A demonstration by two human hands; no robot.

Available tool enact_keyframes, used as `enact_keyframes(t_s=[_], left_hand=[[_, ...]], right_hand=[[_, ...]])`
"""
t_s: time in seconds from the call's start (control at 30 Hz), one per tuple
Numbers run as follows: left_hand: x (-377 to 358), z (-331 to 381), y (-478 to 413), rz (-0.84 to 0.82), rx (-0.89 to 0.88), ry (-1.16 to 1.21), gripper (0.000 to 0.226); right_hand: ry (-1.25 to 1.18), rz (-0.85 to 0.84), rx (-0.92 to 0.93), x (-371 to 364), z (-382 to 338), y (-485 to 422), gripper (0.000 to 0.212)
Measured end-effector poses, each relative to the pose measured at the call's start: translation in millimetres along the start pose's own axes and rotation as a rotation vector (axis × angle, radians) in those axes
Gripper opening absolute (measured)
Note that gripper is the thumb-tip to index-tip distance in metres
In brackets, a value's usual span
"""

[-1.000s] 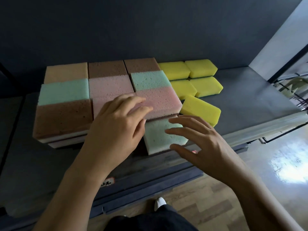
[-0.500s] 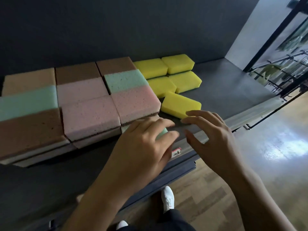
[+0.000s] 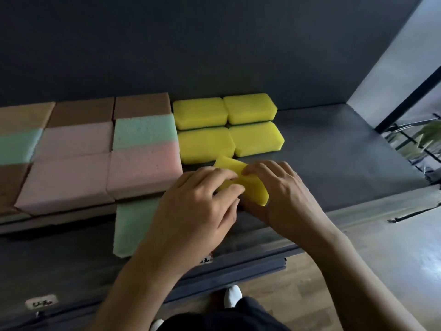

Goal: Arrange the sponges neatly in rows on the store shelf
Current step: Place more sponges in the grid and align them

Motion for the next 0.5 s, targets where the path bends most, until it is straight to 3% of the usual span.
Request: enact_keyframes(t_s=[0.23, 0.5], left_hand=[[-4, 8, -11, 0.000, 0.128, -0.031, 0.024], [21, -22, 1, 0.055, 0.266, -0.062, 0.028]], right_hand=[[0.125, -0.109, 0.177, 8, 15, 0, 0.066], [0.123, -0.181, 0.304, 12, 7, -13, 0.055]])
Point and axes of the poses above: each hand's wrist, its own y-axis away from the middle knuckle, its own x-axis out of the back of the hand, z = x × y, the point moved 6 cm from there along -y, towards the middle knuckle, and after that the axes turned 15 degrees about -z, right-handed, at the moved point
